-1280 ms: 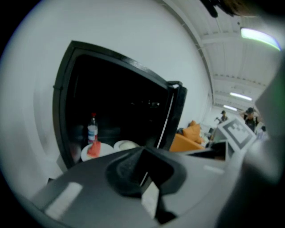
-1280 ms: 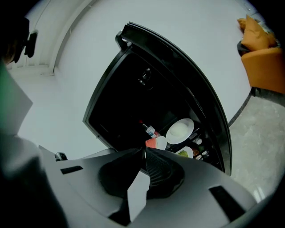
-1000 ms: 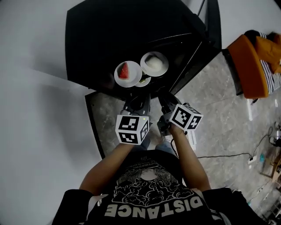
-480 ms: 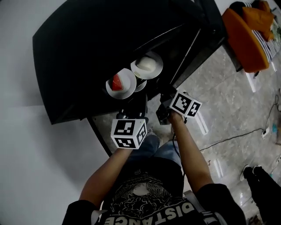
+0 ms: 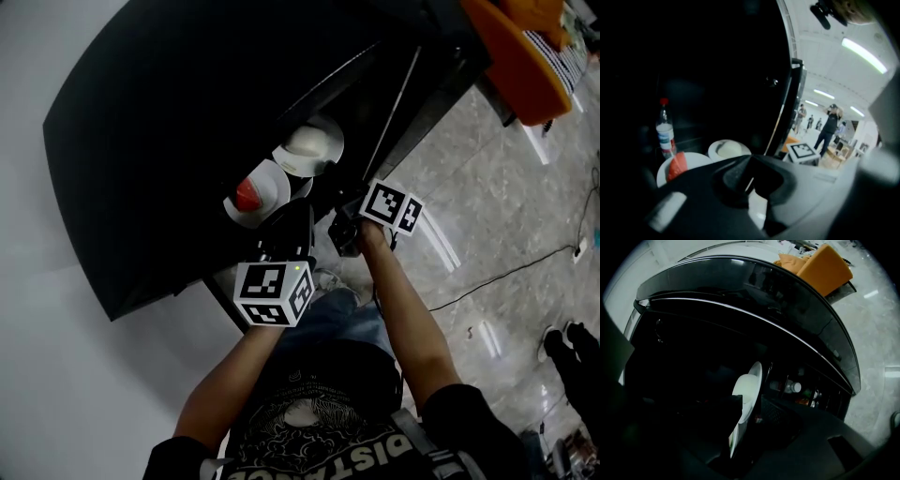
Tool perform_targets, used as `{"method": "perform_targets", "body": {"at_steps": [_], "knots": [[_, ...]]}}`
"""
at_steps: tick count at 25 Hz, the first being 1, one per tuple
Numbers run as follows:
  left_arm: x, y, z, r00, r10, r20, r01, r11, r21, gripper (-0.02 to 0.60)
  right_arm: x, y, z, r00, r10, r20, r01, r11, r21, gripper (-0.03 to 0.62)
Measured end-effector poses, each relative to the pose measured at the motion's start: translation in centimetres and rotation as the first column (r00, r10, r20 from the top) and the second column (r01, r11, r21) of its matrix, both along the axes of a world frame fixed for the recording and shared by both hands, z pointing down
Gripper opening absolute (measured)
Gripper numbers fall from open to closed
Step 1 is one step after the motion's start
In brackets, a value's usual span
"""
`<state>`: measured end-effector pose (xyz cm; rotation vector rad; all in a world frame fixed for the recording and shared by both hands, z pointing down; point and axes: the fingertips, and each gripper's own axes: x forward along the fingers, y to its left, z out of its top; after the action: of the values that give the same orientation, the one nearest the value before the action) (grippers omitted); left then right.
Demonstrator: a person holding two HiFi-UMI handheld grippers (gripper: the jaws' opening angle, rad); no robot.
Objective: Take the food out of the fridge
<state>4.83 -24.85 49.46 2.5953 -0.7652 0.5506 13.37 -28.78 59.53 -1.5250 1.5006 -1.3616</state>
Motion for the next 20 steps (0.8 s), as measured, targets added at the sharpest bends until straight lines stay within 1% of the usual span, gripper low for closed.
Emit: {"method": "perform_targets", "body": {"at_steps": [4, 6, 9, 11, 12, 16, 20], "knots": [[-0.4, -0.3, 0.3, 1.0, 0.006, -0.002, -0.007, 1.0, -0.007, 0.002, 0.0, -0.8, 0.1, 0.996, 0.02, 0.083, -0.022, 0.999, 0.024, 0.092], [-0.6, -0.4, 0.3, 1.0, 0.004, -0.004, -0.005, 1.0, -0.011, 0.003, 0.1, -1.1, 0.3, 0.993, 0.032, 0.115, -0.034, 0.999, 0.021, 0.092], [-0.8, -0.5, 0.4, 1.0, 0.003, -0.005, -0.003, 1.0, -0.013, 0.003, 0.3, -1.0, 0.8, 0.988, 0.044, 0.151, -0.043, 0.999, -0.005, 0.062], [-0.9, -0.4, 0.4, 1.0, 0.004, -0.006, -0.004, 1.0, -0.015, 0.002, 0.5, -0.9, 1.2, 0.985, 0.049, 0.168, -0.045, 0.999, -0.029, 0.03], [-0.9, -0.4, 0.4, 1.0, 0.005, -0.008, -0.005, 1.0, -0.015, 0.003, 0.5, -0.9, 1.2, 0.982, 0.051, 0.181, -0.046, 0.998, -0.035, 0.027], [-1.0, -0.2, 0.2, 1.0, 0.006, -0.016, -0.007, 1.0, -0.013, 0.002, 0.5, -0.9, 1.2, 0.953, 0.08, 0.292, -0.078, 0.997, -0.02, 0.011], [-1.2, 0.0, -0.1, 1.0, 0.0, -0.028, 0.0, 1.0, -0.014, 0.003, 0.4, -0.4, 1.1, 0.94, 0.094, 0.327, -0.098, 0.995, -0.003, 0.011]]}}
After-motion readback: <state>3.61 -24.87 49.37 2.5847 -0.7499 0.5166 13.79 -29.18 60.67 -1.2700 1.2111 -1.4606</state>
